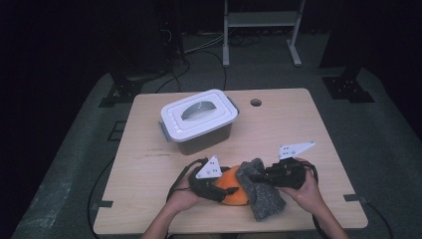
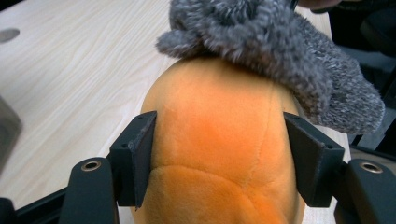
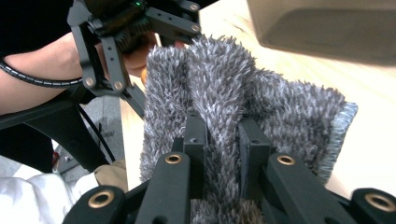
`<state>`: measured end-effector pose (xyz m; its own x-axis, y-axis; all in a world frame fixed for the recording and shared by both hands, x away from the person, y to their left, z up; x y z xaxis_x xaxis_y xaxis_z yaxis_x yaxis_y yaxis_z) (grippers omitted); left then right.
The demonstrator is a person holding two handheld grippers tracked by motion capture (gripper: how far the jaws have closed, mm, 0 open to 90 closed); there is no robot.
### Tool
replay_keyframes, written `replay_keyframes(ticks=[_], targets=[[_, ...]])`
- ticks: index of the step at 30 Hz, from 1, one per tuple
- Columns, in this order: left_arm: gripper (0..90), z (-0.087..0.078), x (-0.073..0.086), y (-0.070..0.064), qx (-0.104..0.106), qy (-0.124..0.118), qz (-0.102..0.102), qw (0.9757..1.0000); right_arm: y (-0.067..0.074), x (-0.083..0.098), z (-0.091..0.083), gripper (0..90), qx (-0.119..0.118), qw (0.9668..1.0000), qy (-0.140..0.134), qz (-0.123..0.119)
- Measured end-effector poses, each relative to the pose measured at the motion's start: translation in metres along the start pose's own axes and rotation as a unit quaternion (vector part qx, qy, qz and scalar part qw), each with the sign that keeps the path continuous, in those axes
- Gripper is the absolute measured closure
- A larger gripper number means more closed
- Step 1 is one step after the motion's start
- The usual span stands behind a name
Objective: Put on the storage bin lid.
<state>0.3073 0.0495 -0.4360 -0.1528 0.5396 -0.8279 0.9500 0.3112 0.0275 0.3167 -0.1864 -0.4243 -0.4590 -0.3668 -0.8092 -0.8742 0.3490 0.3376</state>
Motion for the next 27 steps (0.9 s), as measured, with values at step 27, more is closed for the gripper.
replay_keyframes(ticks=[27], targets=[[25.3,-0.004,-0.001,-0.005,0.023,0.003,-0.015,0.9996,-0.016,0.009,-0.005,76.0,0.018,0.9994,0.000,0.031]])
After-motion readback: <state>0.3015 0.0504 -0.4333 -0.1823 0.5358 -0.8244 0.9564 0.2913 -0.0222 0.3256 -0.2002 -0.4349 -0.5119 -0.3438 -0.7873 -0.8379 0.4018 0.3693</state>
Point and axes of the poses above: each handheld gripper's, and its own axes: z roughly forward along the jaws, x roughly out of its underside, y roughly to its left, the point moved 3 cm from there along z, roughly forward along the jaws, and after that the axes turned 1 degree about y, right-handed, at the moved point
